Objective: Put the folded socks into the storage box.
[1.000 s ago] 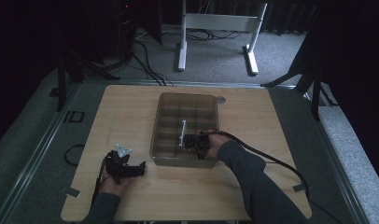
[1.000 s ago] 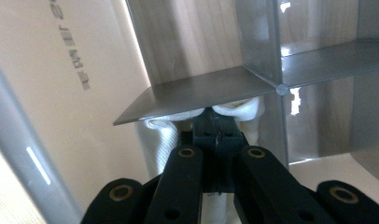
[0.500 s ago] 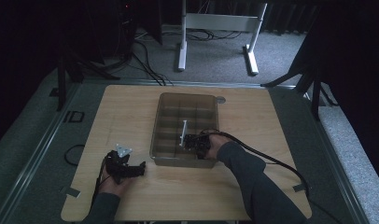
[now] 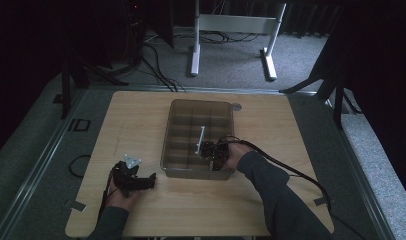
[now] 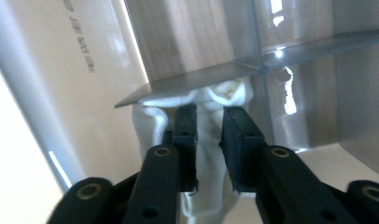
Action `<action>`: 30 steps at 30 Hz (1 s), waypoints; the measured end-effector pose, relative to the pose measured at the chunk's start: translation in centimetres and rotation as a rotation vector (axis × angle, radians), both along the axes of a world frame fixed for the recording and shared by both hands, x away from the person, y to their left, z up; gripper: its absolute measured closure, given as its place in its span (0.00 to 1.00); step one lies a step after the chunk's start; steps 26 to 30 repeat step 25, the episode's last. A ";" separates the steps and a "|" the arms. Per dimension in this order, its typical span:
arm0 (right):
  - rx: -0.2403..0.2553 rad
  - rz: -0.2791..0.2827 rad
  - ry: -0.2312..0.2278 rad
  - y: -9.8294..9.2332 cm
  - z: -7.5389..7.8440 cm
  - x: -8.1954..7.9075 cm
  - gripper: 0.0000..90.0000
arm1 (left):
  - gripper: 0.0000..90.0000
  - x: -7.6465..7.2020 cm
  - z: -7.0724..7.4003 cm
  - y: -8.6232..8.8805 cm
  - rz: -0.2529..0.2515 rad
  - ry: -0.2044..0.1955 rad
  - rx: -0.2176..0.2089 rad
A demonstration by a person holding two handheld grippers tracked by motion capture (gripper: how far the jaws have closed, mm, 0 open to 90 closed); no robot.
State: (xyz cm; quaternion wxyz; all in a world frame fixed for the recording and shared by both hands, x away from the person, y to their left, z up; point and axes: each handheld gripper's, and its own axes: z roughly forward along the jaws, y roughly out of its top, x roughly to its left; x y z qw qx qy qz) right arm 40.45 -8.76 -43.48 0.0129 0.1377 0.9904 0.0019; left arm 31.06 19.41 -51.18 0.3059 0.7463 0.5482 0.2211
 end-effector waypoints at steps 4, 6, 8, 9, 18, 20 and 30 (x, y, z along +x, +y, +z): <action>0.015 0.008 -0.021 -0.3 0.6 -0.4 0.80 | 0.01 0.0 0.0 0.0 0.000 0.000 0.000; 0.025 0.011 -0.038 -0.5 0.9 -0.7 0.79 | 0.01 0.0 0.0 0.0 0.000 0.000 0.000; 0.031 0.008 -0.048 -0.7 1.0 -0.8 0.79 | 0.01 0.0 0.0 0.0 0.000 -0.001 0.000; 0.035 0.007 -0.057 -0.9 1.1 -0.9 0.78 | 0.01 0.0 0.0 0.0 -0.001 0.000 0.001; 0.160 -0.049 -0.135 -2.9 2.9 -2.0 0.76 | 0.01 0.0 0.0 0.0 -0.001 0.000 0.001; 0.186 -0.057 -0.153 -3.2 3.3 -2.3 0.76 | 0.01 0.0 0.0 0.0 -0.001 -0.001 0.001; 0.258 -0.097 -0.220 -4.7 4.5 -3.2 0.74 | 0.01 0.0 0.0 0.0 -0.001 -0.001 0.001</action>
